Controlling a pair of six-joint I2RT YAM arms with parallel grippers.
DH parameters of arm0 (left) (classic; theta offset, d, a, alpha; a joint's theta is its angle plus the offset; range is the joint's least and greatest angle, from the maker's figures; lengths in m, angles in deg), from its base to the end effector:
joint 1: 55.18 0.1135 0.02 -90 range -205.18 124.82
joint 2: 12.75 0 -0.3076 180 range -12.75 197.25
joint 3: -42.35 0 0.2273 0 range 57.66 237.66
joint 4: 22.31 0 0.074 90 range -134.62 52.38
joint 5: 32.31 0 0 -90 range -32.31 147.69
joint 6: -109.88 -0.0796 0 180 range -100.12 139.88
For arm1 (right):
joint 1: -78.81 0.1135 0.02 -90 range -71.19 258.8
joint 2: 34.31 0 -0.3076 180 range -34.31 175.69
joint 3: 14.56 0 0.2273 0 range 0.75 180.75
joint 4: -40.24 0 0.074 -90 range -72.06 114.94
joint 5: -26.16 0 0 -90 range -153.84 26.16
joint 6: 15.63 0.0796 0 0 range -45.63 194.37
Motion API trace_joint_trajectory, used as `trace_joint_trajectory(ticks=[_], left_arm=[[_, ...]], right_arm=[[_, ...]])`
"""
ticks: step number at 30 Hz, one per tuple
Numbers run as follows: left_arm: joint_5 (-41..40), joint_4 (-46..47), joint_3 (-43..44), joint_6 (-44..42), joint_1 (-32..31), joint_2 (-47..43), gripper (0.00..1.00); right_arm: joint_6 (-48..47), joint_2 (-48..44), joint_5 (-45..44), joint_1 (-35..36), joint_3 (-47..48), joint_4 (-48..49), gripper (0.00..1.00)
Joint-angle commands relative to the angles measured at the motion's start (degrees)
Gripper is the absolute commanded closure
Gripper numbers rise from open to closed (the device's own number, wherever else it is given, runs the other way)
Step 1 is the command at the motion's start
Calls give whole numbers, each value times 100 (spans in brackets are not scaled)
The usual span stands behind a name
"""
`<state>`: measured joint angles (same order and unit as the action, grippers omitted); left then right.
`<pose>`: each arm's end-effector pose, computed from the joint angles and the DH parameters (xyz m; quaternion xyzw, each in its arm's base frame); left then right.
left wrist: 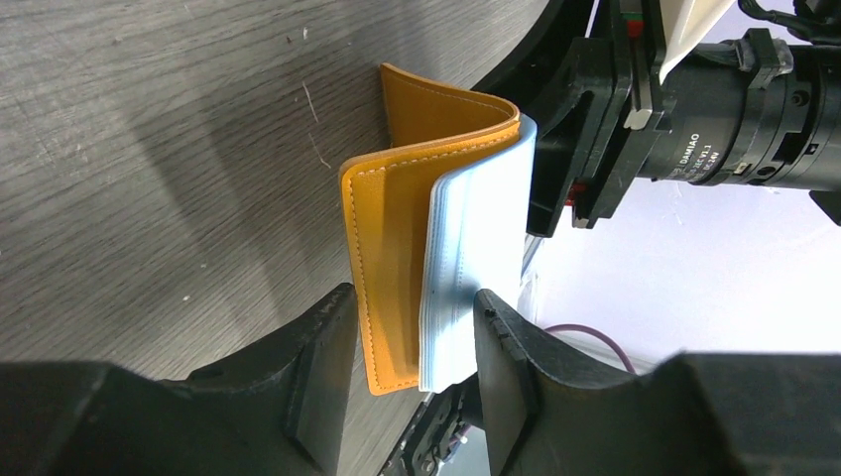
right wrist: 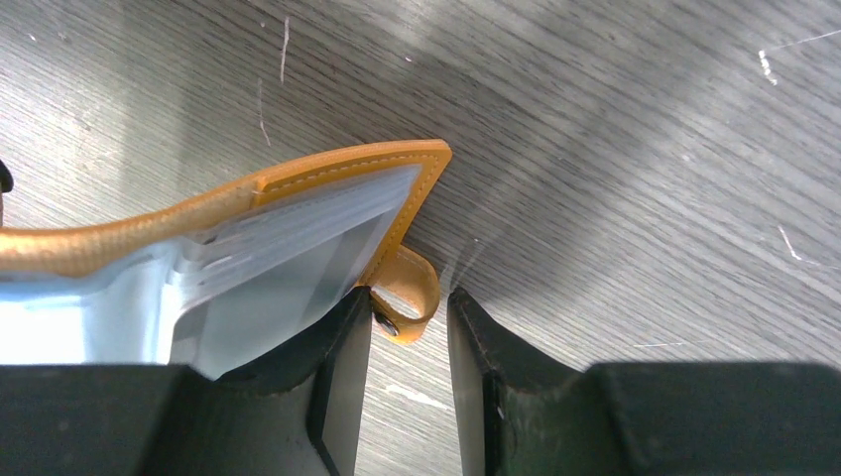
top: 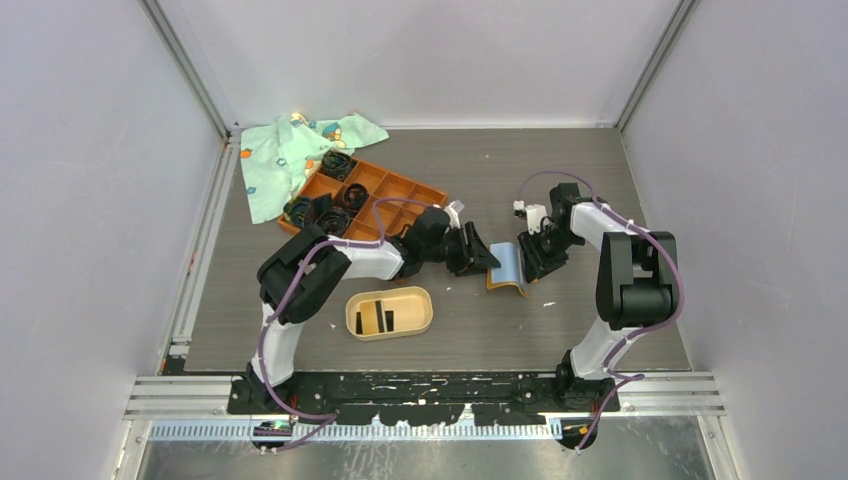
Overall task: Put the credit cards into the card holder
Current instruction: Close the card holder at the center of the board.
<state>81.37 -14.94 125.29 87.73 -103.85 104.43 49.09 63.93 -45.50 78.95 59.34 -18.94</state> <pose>0.2926 -0.3811 0.1928 -0.0330 0.8402 -0.5277 0.1208 0.2880 0.0258 0.1756 -0.2256 0.9595 0.1432 0.0891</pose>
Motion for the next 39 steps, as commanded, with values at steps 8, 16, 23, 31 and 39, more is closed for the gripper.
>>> trace_joint_trajectory(ticks=[8, 16, 23, 31, 39], left_arm=[[307, 1220, -152, 344, -93, -165, 50], [378, 1650, -236, 420, -108, -201, 48], [413, 1822, -330, 413, -119, -251, 45], [358, 1701, -456, 275, -113, -358, 44], [348, 1813, -528, 241, -61, -471, 43]], right_arm=[[80, 163, 309, 63, -18, -19, 60], [80, 166, 301, 65, -13, -16, 60], [98, 164, 301, 65, -7, -16, 60], [118, 154, 309, 65, -5, -8, 60], [128, 168, 301, 65, -5, -4, 60]])
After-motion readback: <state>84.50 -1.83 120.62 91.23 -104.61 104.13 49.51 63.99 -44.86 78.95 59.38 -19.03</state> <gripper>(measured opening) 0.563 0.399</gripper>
